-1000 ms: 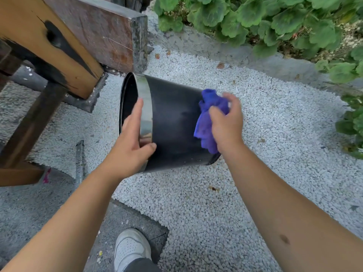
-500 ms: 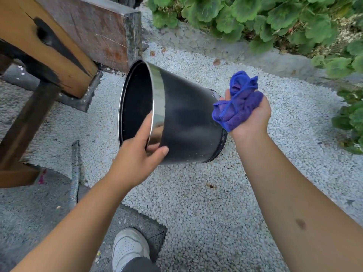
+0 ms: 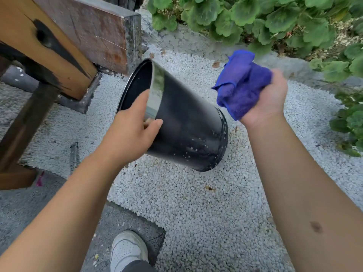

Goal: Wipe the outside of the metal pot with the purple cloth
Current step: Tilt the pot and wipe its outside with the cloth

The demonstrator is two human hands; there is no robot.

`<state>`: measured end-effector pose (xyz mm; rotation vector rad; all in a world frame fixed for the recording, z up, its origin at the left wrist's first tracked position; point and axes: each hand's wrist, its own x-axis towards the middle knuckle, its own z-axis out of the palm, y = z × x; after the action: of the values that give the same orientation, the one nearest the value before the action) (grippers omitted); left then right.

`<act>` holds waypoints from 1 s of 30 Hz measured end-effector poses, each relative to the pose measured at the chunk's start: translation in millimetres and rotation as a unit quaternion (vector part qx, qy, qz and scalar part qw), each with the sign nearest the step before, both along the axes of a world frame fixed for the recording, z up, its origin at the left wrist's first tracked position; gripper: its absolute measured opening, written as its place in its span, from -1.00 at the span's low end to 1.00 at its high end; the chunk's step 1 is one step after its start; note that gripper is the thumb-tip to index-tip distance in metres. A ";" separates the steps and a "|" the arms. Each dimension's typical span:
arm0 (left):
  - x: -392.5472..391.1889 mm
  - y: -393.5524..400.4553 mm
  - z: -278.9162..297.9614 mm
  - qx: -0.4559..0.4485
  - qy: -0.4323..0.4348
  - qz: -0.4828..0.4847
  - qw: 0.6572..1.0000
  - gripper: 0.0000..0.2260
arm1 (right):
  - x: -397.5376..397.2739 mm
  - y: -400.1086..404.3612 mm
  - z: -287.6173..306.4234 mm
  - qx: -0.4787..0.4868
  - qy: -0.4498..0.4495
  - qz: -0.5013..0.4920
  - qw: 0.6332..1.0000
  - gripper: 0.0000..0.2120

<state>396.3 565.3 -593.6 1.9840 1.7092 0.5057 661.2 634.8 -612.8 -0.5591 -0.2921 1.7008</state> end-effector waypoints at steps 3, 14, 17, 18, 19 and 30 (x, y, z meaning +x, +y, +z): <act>-14.5 -10.6 -14.5 0.069 0.053 -0.043 0.995 -0.28 | -14.2 -1.7 -2.9 -0.027 -0.270 -0.058 0.961 -0.86; -23.2 -10.9 -24.4 0.051 -0.016 -0.048 0.997 -0.26 | -87.0 -46.8 -53.0 0.129 -0.761 0.028 0.635 -0.52; -25.2 -13.9 -21.9 0.033 -0.019 -0.031 0.999 -0.24 | -62.0 -53.6 -72.8 0.020 -0.713 0.026 0.700 -0.58; -24.0 -14.6 -21.5 0.032 -0.020 -0.033 0.999 -0.24 | -57.2 -56.9 -74.8 -0.012 -0.675 0.025 0.737 -0.59; -22.0 -14.5 -21.8 0.033 -0.020 -0.037 0.999 -0.24 | -54.0 -59.4 -75.3 -0.031 -0.641 0.015 0.767 -0.59; -23.9 -2.3 -23.7 0.019 -0.068 -0.018 0.997 -0.28 | -126.5 -68.7 -4.7 0.215 -0.691 -0.115 0.680 -0.61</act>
<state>372.4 562.9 -617.4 1.9559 1.5894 0.6489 534.7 566.1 -617.4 -1.3675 -1.5769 0.5785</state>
